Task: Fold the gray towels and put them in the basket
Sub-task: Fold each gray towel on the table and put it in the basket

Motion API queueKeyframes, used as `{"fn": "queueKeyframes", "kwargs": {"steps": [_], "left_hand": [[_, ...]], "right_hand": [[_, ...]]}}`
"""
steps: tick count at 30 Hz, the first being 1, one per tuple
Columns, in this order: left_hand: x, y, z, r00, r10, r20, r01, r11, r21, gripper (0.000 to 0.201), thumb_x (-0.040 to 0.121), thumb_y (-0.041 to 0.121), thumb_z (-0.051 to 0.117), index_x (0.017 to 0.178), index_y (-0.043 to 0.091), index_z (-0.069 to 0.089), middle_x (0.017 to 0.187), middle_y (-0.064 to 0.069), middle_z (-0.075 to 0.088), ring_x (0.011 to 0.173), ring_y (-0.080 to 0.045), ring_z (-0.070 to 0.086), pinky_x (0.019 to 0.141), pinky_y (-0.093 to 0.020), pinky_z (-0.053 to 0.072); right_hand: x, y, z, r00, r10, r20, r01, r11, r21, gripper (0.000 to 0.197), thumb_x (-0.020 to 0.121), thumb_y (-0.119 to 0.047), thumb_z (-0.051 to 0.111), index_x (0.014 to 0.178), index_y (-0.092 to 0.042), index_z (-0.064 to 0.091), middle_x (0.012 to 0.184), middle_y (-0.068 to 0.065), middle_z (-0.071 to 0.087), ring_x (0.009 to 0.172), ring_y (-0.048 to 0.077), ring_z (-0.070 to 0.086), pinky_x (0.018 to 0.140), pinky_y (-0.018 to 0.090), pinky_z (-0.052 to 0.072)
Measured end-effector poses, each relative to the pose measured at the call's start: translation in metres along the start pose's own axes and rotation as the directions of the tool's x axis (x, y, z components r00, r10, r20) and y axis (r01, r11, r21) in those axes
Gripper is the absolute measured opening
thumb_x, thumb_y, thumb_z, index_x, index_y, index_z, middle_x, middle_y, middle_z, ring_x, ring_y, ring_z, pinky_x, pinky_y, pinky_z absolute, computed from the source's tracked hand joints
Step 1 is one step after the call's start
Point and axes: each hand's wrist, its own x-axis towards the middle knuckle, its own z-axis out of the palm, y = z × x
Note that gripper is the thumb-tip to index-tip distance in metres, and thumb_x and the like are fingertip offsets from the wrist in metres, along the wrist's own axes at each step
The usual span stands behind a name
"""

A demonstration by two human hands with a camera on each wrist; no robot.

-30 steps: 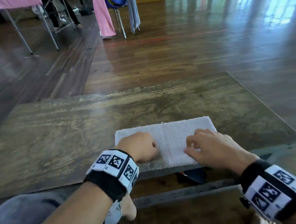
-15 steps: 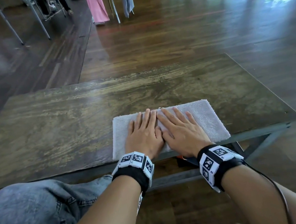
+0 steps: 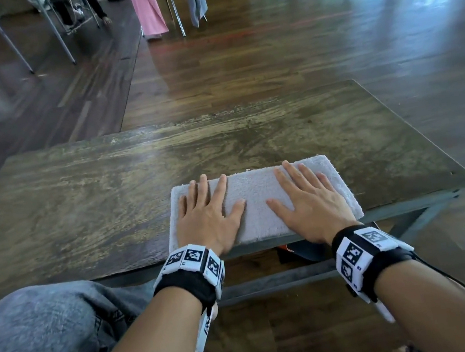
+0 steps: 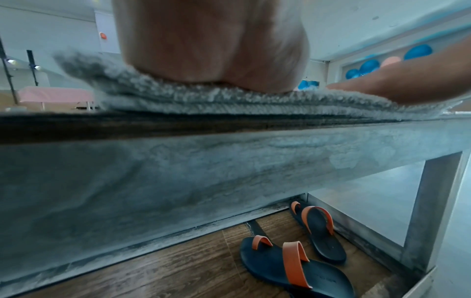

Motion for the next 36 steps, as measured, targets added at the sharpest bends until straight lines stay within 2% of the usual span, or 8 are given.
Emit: {"fn": "queueKeyframes", "kwargs": {"steps": [5, 10, 16, 24, 29, 36], "left_hand": [[-0.001, -0.007, -0.003, 1.0, -0.021, 0.004, 0.021, 1.0, 0.001, 0.081, 0.084, 0.083, 0.005, 0.155, 0.045, -0.007, 0.166, 0.004, -0.014, 0.153, -0.017, -0.014, 0.124, -0.041, -0.006], [-0.002, -0.01, -0.005, 0.999, -0.036, 0.015, 0.036, 0.999, -0.013, 0.085, 0.08, 0.089, 0.005, 0.154, 0.048, -0.006, 0.166, 0.003, -0.014, 0.153, -0.018, -0.015, 0.124, -0.041, -0.006], [-0.006, -0.033, -0.012, 0.991, -0.127, 0.041, 0.127, 0.992, -0.006, 0.089, 0.074, 0.094, 0.0, 0.152, 0.052, -0.008, 0.166, 0.008, -0.014, 0.153, -0.018, -0.012, 0.123, -0.049, -0.006], [-0.005, -0.041, -0.011, 0.989, -0.139, 0.053, 0.14, 0.99, -0.02, 0.076, 0.085, 0.082, 0.0, 0.153, 0.049, -0.01, 0.166, 0.01, -0.016, 0.154, -0.025, -0.01, 0.123, -0.051, -0.001], [-0.007, -0.044, -0.012, 0.987, -0.152, 0.057, 0.154, 0.988, -0.025, 0.063, 0.096, 0.067, 0.004, 0.154, 0.046, -0.01, 0.166, 0.007, -0.016, 0.153, -0.027, -0.013, 0.123, -0.051, -0.002], [-0.011, -0.047, -0.017, 0.975, -0.203, 0.086, 0.209, 0.975, -0.074, 0.057, 0.101, 0.057, 0.004, 0.154, 0.045, -0.011, 0.166, 0.001, -0.016, 0.153, -0.022, -0.017, 0.124, -0.047, -0.006]], "right_hand": [[-0.001, 0.017, -0.006, 0.999, 0.051, 0.011, -0.051, 0.999, -0.017, 0.084, 0.092, -0.077, 0.012, 0.161, -0.032, -0.005, 0.169, -0.01, -0.012, 0.155, 0.011, -0.013, 0.126, 0.039, -0.005], [-0.002, 0.028, -0.009, 0.995, 0.097, 0.025, -0.097, 0.995, 0.017, 0.088, 0.093, -0.076, 0.015, 0.162, -0.026, -0.005, 0.169, -0.011, -0.012, 0.154, 0.006, -0.015, 0.125, 0.037, -0.004], [-0.002, 0.029, -0.007, 0.988, 0.152, 0.007, -0.152, 0.988, 0.015, 0.099, 0.089, -0.082, 0.015, 0.161, -0.018, -0.008, 0.169, -0.006, -0.013, 0.154, 0.009, -0.015, 0.126, 0.04, -0.003], [-0.003, 0.03, -0.005, 0.981, 0.192, 0.002, -0.192, 0.981, -0.016, 0.101, 0.088, -0.083, 0.01, 0.16, -0.016, -0.011, 0.169, -0.003, -0.015, 0.155, 0.013, -0.015, 0.126, 0.043, -0.006], [-0.004, 0.03, -0.007, 0.976, 0.217, 0.027, -0.217, 0.976, -0.015, 0.089, 0.094, -0.074, 0.01, 0.161, -0.018, -0.011, 0.168, -0.006, -0.017, 0.155, 0.015, -0.017, 0.125, 0.047, -0.007], [-0.008, 0.042, -0.013, 0.948, 0.312, 0.063, -0.315, 0.948, 0.043, 0.071, 0.103, -0.056, 0.008, 0.161, -0.019, -0.011, 0.169, -0.008, -0.013, 0.154, 0.015, -0.018, 0.124, 0.051, -0.009]]}}
